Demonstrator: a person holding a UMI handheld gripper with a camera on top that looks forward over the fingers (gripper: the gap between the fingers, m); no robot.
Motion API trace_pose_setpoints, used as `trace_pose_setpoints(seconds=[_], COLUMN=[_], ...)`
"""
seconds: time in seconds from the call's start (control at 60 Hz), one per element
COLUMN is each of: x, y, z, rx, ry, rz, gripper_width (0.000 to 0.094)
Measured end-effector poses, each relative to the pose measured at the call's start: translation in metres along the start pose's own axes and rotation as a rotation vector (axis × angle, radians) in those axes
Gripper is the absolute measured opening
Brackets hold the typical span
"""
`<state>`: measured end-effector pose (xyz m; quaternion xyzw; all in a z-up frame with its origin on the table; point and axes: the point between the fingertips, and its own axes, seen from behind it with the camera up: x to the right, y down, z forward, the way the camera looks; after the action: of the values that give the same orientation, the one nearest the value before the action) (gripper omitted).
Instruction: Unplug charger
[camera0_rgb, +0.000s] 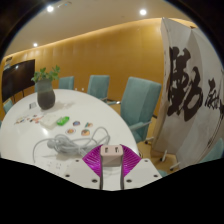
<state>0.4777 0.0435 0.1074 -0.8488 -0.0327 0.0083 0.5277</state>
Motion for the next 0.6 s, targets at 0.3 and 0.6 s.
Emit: trace_pose_setpoints(seconds=[0.3, 0.6], x=[0.006, 0.013], y=[0.101, 0.077], z=[0.021, -0.012], rx=[-0.197, -0.128], ry=[-0.001, 0.067], rz=[0.077, 0.020], gripper_width=[0.0492, 0.0873])
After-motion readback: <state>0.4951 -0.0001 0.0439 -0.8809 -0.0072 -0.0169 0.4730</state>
